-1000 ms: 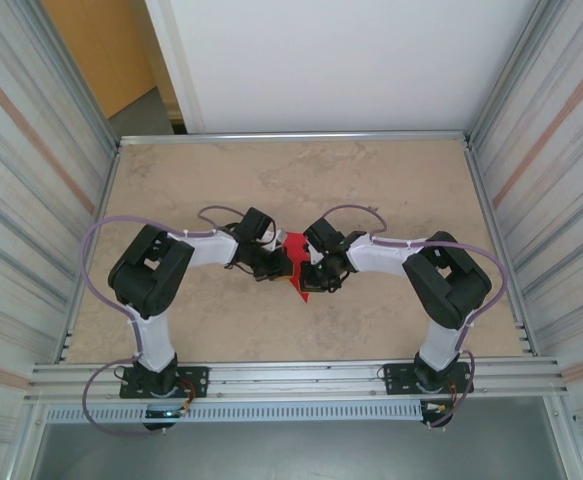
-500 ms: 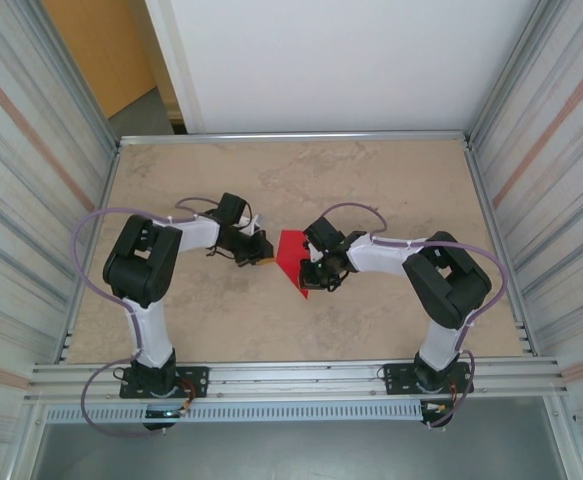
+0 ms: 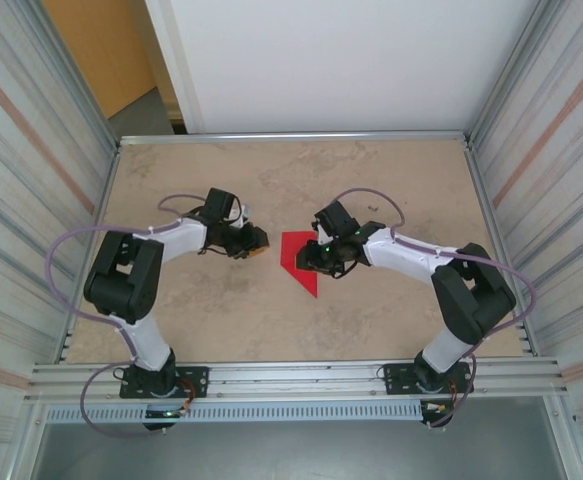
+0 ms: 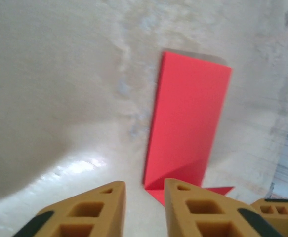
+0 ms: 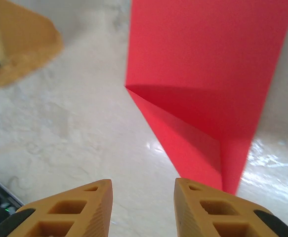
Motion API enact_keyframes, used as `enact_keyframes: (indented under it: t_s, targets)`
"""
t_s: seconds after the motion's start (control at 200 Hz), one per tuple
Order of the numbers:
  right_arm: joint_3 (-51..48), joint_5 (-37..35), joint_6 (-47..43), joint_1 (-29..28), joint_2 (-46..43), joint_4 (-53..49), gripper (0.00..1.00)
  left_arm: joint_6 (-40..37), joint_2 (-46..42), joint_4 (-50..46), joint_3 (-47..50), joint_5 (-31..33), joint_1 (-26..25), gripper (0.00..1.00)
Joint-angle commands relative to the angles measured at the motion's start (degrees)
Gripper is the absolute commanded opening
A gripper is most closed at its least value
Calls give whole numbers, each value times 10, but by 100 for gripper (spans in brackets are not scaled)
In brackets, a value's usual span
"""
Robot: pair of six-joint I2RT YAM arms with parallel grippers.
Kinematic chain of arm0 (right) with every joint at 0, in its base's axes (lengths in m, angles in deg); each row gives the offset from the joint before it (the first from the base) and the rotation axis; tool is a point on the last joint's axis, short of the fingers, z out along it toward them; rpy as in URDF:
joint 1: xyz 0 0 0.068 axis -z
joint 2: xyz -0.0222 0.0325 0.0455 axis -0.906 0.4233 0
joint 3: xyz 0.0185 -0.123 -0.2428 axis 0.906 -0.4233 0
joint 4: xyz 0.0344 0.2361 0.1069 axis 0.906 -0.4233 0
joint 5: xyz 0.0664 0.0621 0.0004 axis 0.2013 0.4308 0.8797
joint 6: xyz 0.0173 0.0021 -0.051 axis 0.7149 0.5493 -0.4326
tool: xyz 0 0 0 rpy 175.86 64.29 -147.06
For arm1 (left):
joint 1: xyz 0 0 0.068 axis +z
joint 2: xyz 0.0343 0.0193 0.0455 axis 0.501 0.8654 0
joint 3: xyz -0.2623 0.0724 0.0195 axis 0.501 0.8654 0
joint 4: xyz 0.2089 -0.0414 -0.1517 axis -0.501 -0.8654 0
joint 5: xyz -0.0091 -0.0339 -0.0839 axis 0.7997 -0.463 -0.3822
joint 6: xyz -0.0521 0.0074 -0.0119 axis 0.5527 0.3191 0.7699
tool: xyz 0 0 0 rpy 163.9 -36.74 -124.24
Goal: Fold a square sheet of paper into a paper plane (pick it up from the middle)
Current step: Third fold the triangle at the center of the table, then fourth fold the wing at the center of the table.
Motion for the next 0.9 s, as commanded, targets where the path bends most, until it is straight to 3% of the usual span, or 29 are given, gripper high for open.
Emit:
enact_keyframes:
  t_s: [0.0,0.276,0.892]
  targets:
    - [-1,-5,39,0,14,26,36,64,-16,45,32,-23,-17,34]
    - [-3,-28,31,8,54,37,34,104,16,111,58,-58,-39,36]
    - [-18,-25,20,24,110,49,32,76,67,108,30,-98,-50,35]
